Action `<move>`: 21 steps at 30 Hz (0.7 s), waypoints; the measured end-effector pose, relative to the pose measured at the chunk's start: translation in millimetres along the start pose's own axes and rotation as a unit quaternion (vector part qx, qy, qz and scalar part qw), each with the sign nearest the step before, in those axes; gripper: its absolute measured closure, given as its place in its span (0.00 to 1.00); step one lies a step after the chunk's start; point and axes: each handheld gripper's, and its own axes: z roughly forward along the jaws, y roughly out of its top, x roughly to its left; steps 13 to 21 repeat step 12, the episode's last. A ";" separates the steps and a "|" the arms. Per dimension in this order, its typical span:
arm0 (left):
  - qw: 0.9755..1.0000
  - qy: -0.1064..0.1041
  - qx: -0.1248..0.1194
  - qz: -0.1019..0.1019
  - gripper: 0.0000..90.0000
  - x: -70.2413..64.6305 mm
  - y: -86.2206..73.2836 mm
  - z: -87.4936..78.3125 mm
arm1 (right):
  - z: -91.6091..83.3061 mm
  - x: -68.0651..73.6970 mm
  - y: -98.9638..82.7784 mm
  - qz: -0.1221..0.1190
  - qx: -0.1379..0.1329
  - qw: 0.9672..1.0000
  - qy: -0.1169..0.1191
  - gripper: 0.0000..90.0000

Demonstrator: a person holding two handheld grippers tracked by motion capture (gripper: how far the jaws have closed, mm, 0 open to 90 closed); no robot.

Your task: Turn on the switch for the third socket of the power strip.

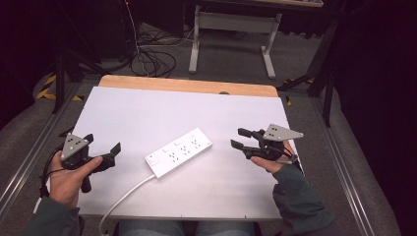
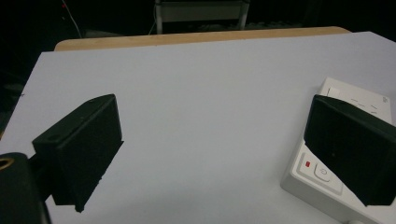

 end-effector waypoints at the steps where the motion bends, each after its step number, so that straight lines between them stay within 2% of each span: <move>1: 1.000 0.000 0.000 0.000 0.05 0.0 0.0 0.0 | -0.7 0.3 -0.3 0.000 0.001 1.000 -0.001 0.49; 7: 1.000 0.000 0.001 0.000 0.05 -0.1 -0.1 0.3 | -1.3 0.1 -2.3 -0.002 0.008 1.000 -0.002 0.42; 8: 1.000 0.001 0.001 0.000 0.05 -0.1 0.0 0.4 | -1.1 0.3 -3.1 -0.001 0.008 1.000 -0.001 0.37; 9: 1.000 0.001 0.001 0.000 0.05 -0.1 0.0 0.4 | -1.1 0.3 -3.1 -0.001 0.008 1.000 -0.001 0.37; 12: 1.000 0.001 0.001 -0.001 0.05 0.0 0.1 0.5 | 0.5 0.5 -4.6 0.013 0.013 1.000 0.002 0.22; 21: 1.000 0.001 0.001 -0.001 0.05 0.0 0.1 0.5 | 0.5 0.5 -4.6 0.013 0.013 1.000 0.002 0.22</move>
